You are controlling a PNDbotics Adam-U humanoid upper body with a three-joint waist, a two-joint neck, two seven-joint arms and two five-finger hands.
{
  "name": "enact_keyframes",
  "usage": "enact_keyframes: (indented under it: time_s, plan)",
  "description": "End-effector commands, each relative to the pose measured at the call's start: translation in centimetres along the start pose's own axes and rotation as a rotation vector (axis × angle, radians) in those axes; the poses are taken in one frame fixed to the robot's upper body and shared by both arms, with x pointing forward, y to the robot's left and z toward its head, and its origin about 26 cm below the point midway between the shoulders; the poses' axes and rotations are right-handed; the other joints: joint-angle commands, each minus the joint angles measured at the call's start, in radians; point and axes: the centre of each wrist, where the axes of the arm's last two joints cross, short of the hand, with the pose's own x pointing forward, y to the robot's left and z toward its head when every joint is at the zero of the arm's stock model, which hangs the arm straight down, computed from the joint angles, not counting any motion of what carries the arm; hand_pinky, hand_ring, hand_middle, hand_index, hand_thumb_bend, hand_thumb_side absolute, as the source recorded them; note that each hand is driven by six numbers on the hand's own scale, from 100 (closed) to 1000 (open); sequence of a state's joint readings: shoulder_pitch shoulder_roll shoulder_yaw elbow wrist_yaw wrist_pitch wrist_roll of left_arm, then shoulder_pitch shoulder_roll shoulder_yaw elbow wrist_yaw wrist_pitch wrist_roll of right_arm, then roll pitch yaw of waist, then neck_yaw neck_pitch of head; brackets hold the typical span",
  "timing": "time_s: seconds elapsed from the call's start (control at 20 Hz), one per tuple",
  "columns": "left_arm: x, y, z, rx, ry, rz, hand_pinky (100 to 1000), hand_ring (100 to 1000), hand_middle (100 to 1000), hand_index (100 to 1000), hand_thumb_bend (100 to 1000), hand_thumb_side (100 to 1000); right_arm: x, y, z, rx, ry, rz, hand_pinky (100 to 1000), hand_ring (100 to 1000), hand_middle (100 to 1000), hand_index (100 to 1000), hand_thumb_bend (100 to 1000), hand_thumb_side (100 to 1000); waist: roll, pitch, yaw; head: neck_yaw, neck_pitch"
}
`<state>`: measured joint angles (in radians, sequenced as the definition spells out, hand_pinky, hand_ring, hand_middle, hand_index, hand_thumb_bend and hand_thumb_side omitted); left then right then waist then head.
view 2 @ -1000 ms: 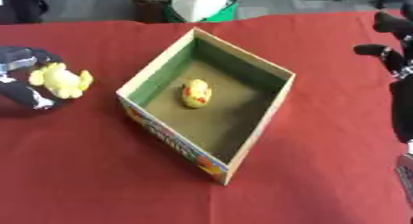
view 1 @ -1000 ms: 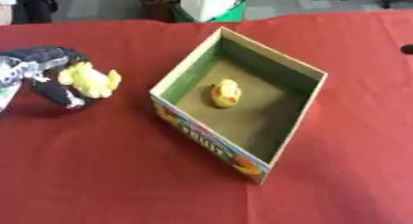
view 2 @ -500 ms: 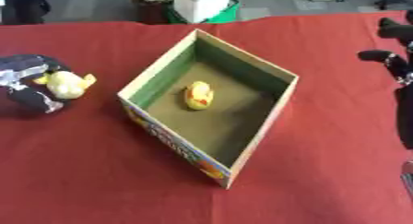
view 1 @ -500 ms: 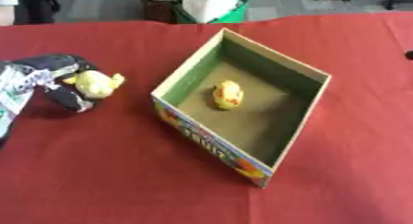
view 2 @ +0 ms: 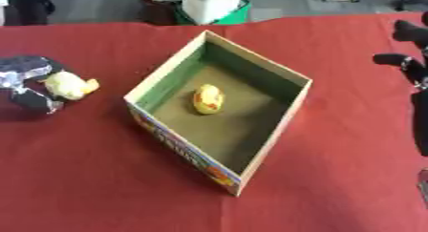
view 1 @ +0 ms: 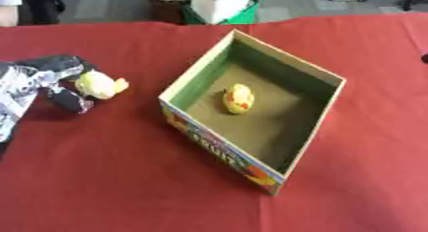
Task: Pick up objects on the table and place them in the box.
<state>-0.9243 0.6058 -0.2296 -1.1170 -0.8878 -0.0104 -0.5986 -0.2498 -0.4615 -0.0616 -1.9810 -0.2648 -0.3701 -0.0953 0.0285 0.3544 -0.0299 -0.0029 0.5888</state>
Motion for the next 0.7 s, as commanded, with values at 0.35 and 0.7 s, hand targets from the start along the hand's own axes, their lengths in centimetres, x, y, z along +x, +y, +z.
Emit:
enact_keyframes:
  time_s: [0.35, 0.7]
  plan:
    - [-0.3, 2.5, 1.2, 0.124, 0.025, 0.027, 639, 680, 606, 675, 100, 256, 0.6, -0.2, -0.4, 0.009, -0.02, 0.015, 675, 905, 680, 870, 100, 1000, -0.004, -0.034, 0.005, 0.0, 0.002]
    - [0.0, 2.9, 1.4, 0.23, 0.06, 0.05, 543, 562, 486, 489, 100, 277, 0.6, -0.3, -0.4, 0.006, -0.015, 0.011, 675, 905, 680, 870, 100, 1000, -0.005, -0.047, 0.011, -0.001, 0.006]
